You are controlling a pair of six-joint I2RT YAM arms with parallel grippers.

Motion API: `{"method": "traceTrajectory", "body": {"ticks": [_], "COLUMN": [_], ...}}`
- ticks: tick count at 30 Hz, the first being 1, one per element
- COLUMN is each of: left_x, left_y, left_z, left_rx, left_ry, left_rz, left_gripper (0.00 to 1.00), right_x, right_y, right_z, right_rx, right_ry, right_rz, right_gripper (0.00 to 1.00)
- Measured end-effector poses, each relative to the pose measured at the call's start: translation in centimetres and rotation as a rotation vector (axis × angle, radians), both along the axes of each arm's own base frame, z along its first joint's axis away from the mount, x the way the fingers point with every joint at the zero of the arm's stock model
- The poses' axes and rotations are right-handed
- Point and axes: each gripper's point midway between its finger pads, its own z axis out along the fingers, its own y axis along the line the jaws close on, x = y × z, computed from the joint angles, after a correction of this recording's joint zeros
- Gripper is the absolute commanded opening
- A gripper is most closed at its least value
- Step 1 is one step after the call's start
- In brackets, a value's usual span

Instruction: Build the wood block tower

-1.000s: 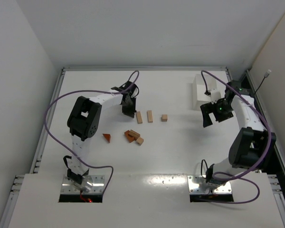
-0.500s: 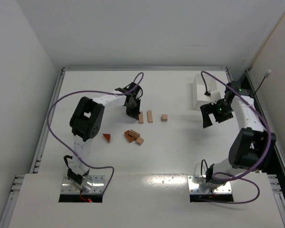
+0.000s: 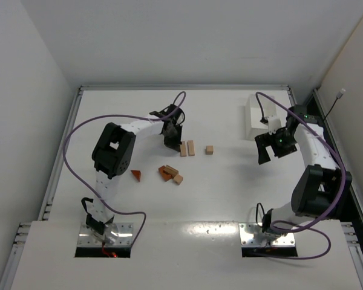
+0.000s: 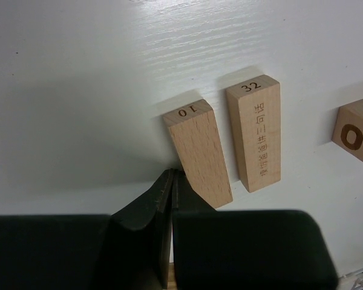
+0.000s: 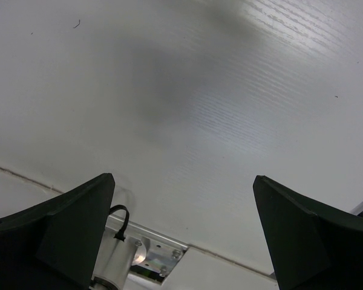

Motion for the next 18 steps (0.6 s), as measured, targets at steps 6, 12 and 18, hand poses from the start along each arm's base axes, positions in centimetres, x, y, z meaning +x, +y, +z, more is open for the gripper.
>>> {"method": "traceTrajectory", "body": {"ticks": [6, 12, 18], "left_x": [0.09, 0.59, 0.89], "left_y": [-0.09, -0.40, -0.65], "left_z": [-0.04, 0.00, 0.00], "left_rx": [0.000, -0.005, -0.011], "left_ry": [0.000, -0.007, -0.010], "left_rz": [0.000, 0.000, -0.002], "left_gripper": [0.00, 0.00, 0.00], "right_x": [-0.13, -0.13, -0.13], "right_y": [0.03, 0.03, 0.03], "right_z": [-0.03, -0.02, -0.02], "right_rx": [0.000, 0.000, 0.000], "right_ry": [0.001, 0.000, 0.000], "right_rz": [0.000, 0.000, 0.000], "right_gripper": [0.97, 0.97, 0.97]}}
